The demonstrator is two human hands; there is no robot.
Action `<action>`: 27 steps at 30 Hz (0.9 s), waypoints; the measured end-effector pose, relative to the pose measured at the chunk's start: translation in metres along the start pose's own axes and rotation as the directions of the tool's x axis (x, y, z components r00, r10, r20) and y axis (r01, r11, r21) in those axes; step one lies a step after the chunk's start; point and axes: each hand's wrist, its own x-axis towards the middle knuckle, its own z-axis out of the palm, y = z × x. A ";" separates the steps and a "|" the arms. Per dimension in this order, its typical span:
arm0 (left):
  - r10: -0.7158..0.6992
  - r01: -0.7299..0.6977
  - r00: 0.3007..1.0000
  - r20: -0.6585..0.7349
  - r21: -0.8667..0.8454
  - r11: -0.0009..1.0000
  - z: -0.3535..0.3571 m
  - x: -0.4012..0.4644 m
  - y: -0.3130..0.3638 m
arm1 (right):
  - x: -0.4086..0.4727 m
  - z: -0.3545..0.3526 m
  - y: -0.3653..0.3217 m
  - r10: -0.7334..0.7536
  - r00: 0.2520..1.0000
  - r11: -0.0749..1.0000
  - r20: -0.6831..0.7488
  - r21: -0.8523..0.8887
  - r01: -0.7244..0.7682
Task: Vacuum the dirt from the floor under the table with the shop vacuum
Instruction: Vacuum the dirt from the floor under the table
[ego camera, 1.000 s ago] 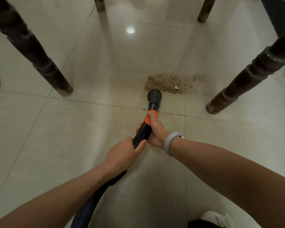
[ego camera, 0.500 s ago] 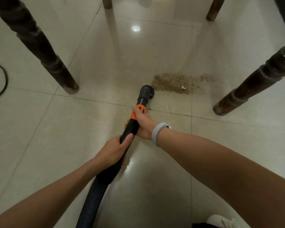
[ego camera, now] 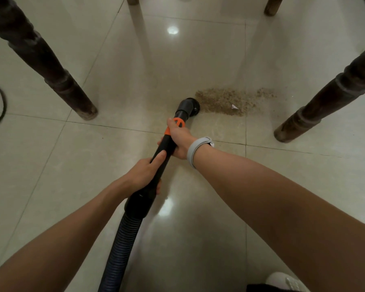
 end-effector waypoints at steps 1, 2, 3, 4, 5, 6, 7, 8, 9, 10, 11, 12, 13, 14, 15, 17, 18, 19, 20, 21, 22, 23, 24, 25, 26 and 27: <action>0.003 -0.003 1.000 0.005 0.004 1.000 0.000 0.000 0.002 | -0.001 0.000 -0.001 -0.002 1.000 1.000 -0.006 -0.003 0.002; 0.006 -0.006 1.000 0.010 0.006 1.000 0.000 -0.001 0.003 | -0.002 -0.002 -0.002 -0.003 1.000 1.000 -0.012 -0.004 0.003; 0.007 -0.007 1.000 0.014 0.006 1.000 0.002 -0.001 0.005 | -0.002 -0.004 -0.002 -0.002 1.000 1.000 -0.017 -0.005 0.002; 0.005 -0.005 1.000 0.016 0.005 1.000 0.004 0.000 0.007 | -0.003 -0.007 -0.003 0.000 1.000 1.000 -0.019 -0.004 0.000; 0.001 -0.001 1.000 0.018 0.005 1.000 0.007 0.000 0.009 | -0.003 -0.010 -0.004 0.001 1.000 1.000 -0.021 -0.003 -0.001; -0.001 0.001 1.000 0.019 0.009 1.000 0.010 0.001 0.011 | -0.003 -0.015 -0.005 0.002 1.000 1.000 -0.021 0.000 -0.002; -0.001 0.000 1.000 0.020 0.019 1.000 0.012 0.002 0.013 | -0.003 -0.019 -0.005 0.004 1.000 1.000 -0.021 0.004 -0.004; 0.003 -0.003 1.000 0.023 0.030 1.000 0.015 0.002 0.015 | -0.003 -0.022 -0.006 0.005 1.000 1.000 -0.019 0.011 -0.005; 0.007 -0.008 1.000 0.027 0.038 0.999 0.018 0.003 0.018 | -0.003 -0.026 -0.007 0.004 1.000 1.000 -0.019 0.018 -0.004; 0.011 -0.012 0.999 0.031 0.042 0.999 0.020 0.003 0.020 | -0.003 -0.029 -0.008 0.002 1.000 1.000 -0.019 0.025 -0.001; 0.012 -0.013 0.999 0.035 0.043 0.999 0.022 0.004 0.022 | -0.004 -0.032 -0.008 -0.001 1.000 1.000 -0.020 0.031 0.001; 0.010 -0.012 0.999 0.042 0.041 0.999 0.024 0.004 0.023 | -0.004 -0.035 -0.009 -0.003 1.000 0.999 -0.021 0.038 0.003; 0.007 -0.009 0.999 0.049 0.039 0.999 0.026 0.004 0.025 | -0.004 -0.038 -0.010 -0.003 1.000 0.999 -0.018 0.046 0.004; 0.004 -0.006 0.999 0.054 0.043 0.999 0.028 0.005 0.027 | -0.004 -0.042 -0.011 -0.002 1.000 0.999 -0.015 0.053 0.002; 0.002 -0.005 0.998 0.056 0.053 0.999 0.030 0.005 0.029 | -0.005 -0.045 -0.012 0.002 1.000 0.998 -0.014 0.058 -0.001; 0.001 -0.005 0.998 0.057 0.073 0.997 0.034 0.005 0.033 | -0.005 -0.051 -0.013 0.008 1.000 0.998 -0.014 0.069 -0.007; 0.001 -0.006 0.998 0.057 0.078 0.997 0.037 0.006 0.035 | -0.004 -0.053 -0.014 0.009 1.000 0.997 -0.015 0.072 -0.008; 0.002 -0.007 0.998 0.057 0.080 0.997 0.039 0.006 0.037 | -0.004 -0.056 -0.015 0.009 1.000 0.997 -0.016 0.071 -0.008; 0.004 -0.008 0.998 0.056 0.082 0.997 0.041 0.006 0.039 | -0.004 -0.058 -0.015 0.008 1.000 0.997 -0.017 0.071 -0.007; 0.006 -0.010 0.998 0.056 0.085 0.996 0.042 0.007 0.040 | -0.003 -0.060 -0.016 0.008 1.000 0.997 -0.018 0.071 -0.006; 0.008 -0.013 0.998 0.057 0.089 0.996 0.044 0.008 0.042 | -0.003 -0.063 -0.017 0.008 1.000 0.998 -0.020 0.070 -0.006; 0.007 -0.013 0.998 0.059 0.093 0.996 0.045 0.008 0.043 | -0.003 -0.065 -0.018 0.010 1.000 0.998 -0.020 0.069 -0.009; 0.006 -0.012 0.998 0.062 0.097 0.995 0.047 0.009 0.045 | -0.002 -0.067 -0.018 0.012 1.000 0.998 -0.021 0.067 -0.010; 0.004 -0.011 0.998 0.064 0.101 0.995 0.048 0.009 0.047 | -0.002 -0.070 -0.019 0.012 1.000 0.998 -0.024 0.069 -0.011; 0.003 -0.010 0.998 0.065 0.105 0.994 0.050 0.010 0.048 | -0.001 -0.072 -0.020 0.011 1.000 0.998 -0.028 0.068 -0.010; 0.003 -0.010 0.998 0.065 0.110 0.994 0.052 0.011 0.049 | -0.001 -0.074 -0.020 0.010 0.999 0.998 -0.030 0.064 -0.008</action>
